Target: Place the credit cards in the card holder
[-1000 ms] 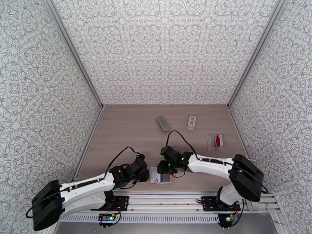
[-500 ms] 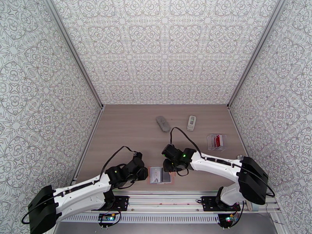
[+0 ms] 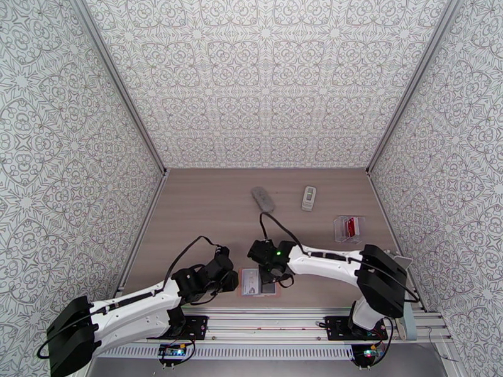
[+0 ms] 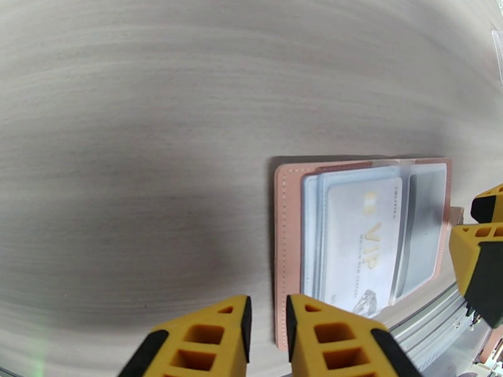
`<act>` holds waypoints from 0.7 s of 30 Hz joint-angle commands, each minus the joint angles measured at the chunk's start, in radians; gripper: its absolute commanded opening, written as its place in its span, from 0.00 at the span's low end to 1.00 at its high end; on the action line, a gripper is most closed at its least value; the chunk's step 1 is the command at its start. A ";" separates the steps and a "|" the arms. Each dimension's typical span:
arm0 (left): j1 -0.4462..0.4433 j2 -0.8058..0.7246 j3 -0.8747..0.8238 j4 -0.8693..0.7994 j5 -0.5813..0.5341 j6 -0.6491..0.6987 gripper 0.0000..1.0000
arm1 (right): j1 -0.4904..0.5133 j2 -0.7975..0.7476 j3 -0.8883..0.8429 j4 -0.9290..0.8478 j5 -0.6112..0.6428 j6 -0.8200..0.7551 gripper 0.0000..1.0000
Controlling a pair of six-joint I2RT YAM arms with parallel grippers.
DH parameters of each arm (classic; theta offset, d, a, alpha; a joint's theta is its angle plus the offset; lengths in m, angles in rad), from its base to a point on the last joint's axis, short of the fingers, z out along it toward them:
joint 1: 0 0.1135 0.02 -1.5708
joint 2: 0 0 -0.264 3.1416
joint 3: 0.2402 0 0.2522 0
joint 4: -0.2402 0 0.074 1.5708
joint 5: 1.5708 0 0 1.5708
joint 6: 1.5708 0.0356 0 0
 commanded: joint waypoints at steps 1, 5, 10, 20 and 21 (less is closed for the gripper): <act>0.010 0.003 -0.021 0.018 0.011 0.015 0.26 | 0.034 0.055 0.081 -0.135 0.120 -0.001 0.47; 0.011 0.004 -0.021 0.018 0.012 0.014 0.26 | 0.054 0.097 0.117 -0.177 0.150 0.008 0.45; 0.011 0.002 -0.023 0.015 0.012 0.015 0.26 | 0.067 0.131 0.138 -0.200 0.160 0.013 0.43; 0.012 0.001 -0.024 0.020 0.014 0.012 0.26 | 0.088 0.161 0.158 -0.206 0.160 0.018 0.37; 0.012 0.003 -0.023 0.019 0.014 0.012 0.26 | 0.088 0.161 0.157 -0.206 0.161 0.018 0.36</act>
